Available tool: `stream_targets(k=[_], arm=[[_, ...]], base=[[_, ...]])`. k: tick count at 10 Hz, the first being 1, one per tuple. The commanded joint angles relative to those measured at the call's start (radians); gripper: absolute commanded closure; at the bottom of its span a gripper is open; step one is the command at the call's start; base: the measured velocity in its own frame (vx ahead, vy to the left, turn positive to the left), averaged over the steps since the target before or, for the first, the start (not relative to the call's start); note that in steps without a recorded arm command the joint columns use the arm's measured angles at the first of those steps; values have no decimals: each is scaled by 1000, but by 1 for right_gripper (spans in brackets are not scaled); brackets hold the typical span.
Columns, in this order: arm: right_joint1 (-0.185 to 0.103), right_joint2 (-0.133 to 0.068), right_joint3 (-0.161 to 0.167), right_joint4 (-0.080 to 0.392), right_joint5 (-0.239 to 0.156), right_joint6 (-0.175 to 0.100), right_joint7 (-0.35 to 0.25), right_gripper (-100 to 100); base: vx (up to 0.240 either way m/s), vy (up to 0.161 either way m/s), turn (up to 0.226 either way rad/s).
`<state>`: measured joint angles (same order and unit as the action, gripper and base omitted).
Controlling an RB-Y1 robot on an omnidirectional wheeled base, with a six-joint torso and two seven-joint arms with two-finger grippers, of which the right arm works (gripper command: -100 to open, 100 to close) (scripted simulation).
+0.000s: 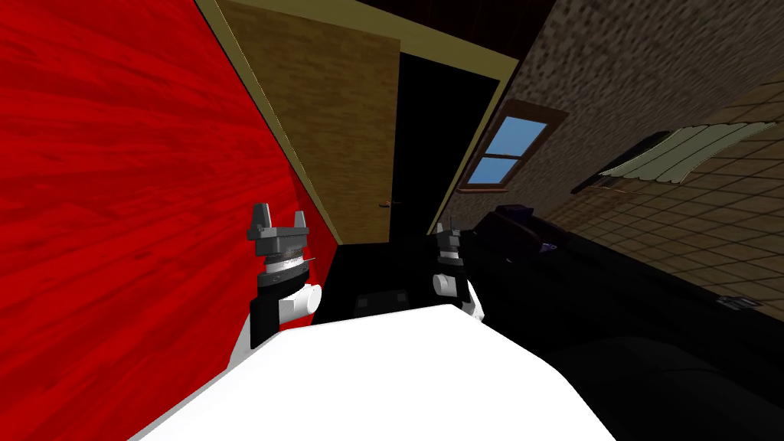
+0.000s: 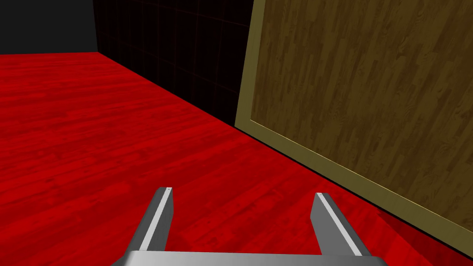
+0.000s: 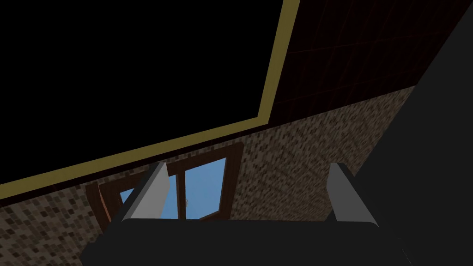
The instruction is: Pull the door open
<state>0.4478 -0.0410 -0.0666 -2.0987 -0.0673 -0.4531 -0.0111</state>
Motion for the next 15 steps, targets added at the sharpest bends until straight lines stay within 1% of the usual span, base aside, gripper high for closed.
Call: stream_targets(k=[1, 8, 9, 15], arm=[[-11, -7, 4, 34, -4, -9, -2, -100], [-83, -43, 15, 227, -27, -60, -14, -100], [-83, -43, 15, 233, -27, -60, -14, -100], [-156, -76, 27, 429, -51, -112, -26, -100]], base=[[79, -11, 21], [91, -13, 25], [69, -4, 9], [82, -12, 30]])
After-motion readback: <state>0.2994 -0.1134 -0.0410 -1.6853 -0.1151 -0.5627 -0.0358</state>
